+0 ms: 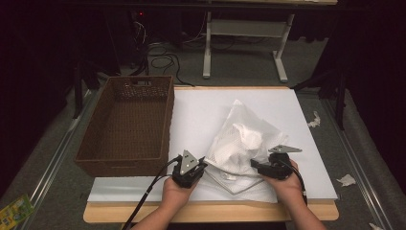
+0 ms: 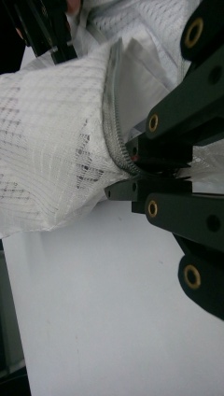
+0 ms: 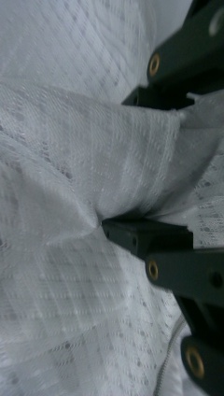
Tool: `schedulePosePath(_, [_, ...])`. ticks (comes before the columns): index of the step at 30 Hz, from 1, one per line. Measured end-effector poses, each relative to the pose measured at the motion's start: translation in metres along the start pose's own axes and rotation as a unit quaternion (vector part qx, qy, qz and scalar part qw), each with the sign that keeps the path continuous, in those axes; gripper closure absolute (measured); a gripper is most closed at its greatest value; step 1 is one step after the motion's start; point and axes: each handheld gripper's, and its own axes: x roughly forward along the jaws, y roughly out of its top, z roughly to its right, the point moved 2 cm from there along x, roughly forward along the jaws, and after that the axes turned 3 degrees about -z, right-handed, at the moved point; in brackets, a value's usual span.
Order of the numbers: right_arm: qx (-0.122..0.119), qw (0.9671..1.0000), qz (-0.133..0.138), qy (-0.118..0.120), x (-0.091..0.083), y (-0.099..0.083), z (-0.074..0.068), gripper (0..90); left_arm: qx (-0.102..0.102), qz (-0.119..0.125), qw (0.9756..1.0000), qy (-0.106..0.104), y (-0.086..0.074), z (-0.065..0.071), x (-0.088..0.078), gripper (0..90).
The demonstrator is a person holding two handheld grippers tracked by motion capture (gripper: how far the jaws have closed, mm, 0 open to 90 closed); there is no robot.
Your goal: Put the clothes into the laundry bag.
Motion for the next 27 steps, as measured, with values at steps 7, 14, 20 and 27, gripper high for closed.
schedulePosePath(7, [-0.03,0.9993,0.019,-0.009,0.01,0.023,0.0,79.9,0.006,0.013,0.9997,0.021,0.002,0.0,-0.004,84.9])
schedulePosePath(14, [-0.042,0.9966,0.069,-0.017,0.02,0.061,0.007,78.4,-0.008,-0.001,0.9985,0.054,0.009,-0.012,0.004,83.4])
schedulePosePath(20, [-0.031,0.9988,0.035,-0.015,0.035,0.051,0.013,69.8,-0.027,-0.049,0.9969,0.056,-0.006,-0.021,0.014,72.8])
schedulePosePath(27, [-0.036,0.9984,0.039,-0.023,0.031,0.047,0.011,63.1,-0.036,-0.018,0.998,0.049,-0.008,-0.022,0.008,60.5])
